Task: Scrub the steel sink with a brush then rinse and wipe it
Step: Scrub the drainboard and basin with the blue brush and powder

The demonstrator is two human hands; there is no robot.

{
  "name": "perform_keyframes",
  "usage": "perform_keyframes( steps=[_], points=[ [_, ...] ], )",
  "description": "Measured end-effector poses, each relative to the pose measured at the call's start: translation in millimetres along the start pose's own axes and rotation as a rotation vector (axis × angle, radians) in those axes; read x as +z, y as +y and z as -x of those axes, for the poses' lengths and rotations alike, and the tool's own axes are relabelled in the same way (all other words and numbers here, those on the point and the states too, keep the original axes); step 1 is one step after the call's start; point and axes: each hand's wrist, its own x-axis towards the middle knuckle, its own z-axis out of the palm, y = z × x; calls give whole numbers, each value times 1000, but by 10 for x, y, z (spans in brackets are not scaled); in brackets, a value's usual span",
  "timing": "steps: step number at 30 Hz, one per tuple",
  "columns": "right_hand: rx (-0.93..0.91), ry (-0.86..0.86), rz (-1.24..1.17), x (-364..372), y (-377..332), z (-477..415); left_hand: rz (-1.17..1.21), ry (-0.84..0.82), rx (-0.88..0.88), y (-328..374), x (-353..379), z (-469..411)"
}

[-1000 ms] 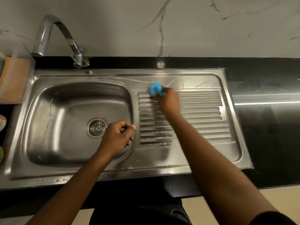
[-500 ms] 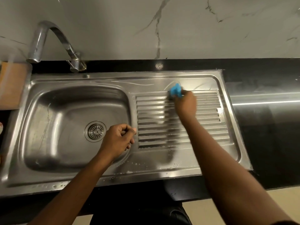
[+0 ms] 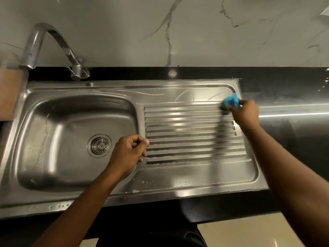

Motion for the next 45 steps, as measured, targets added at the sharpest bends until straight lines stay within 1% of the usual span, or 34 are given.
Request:
perform_keyframes(
  steps=[3, 5, 9, 12, 14, 17, 20, 22, 23, 26, 30, 32, 34, 37, 42, 44, 45],
  points=[
    [41, 30, -20, -8, 43, -58, 3, 8, -8, -14, 21, 4],
    [26, 26, -80, 124, -25, 54, 2, 6, -10, -19, 33, 11],
    [-72, -70, -180, 487, -253, 456, 5, -1, -14, -35, 81, -12],
    [-176, -134, -151, 716, -313, 693, 1, -19, -16, -23, 160, -47],
    [-193, -133, -126, 688, -234, 701, -10, -31, -8, 9, 207, -59],
    [-111, -92, -100, 353, 42, 464, -6, -41, 5, 45, 267, -68],
    [8, 22, -55, 3, 324, 162, 7, -39, 10, 35, 296, -66],
    [62, 59, -80, -22, 341, 113, 15, -33, 3, 9, 322, -67],
    [63, 51, -113, 30, 273, 170, 14, -34, -5, -1, 335, -64],
    [-22, -22, -228, 373, -61, 532, -7, -49, -19, -1, 414, -55],
    [-208, -176, -260, 920, -540, 1037, -12, -64, -27, 92, 519, -56],
    [-311, -241, -203, 1090, -718, 1236, -33, -59, -26, 157, 579, -57],
    [-334, -271, -117, 1128, -714, 1306, -43, -55, -13, 198, 611, -55],
    [-299, -241, -63, 849, -354, 1117, -23, -71, 1, 201, 624, -53],
    [-67, -63, -60, 4, 354, 538, -32, -79, 24, 161, 621, -43],
    [2, -5, -35, -118, 486, 438, -29, -75, 21, 137, 612, -33],
    [13, -3, -61, -99, 464, 464, -26, -73, 20, 122, 600, -30]
  ],
)
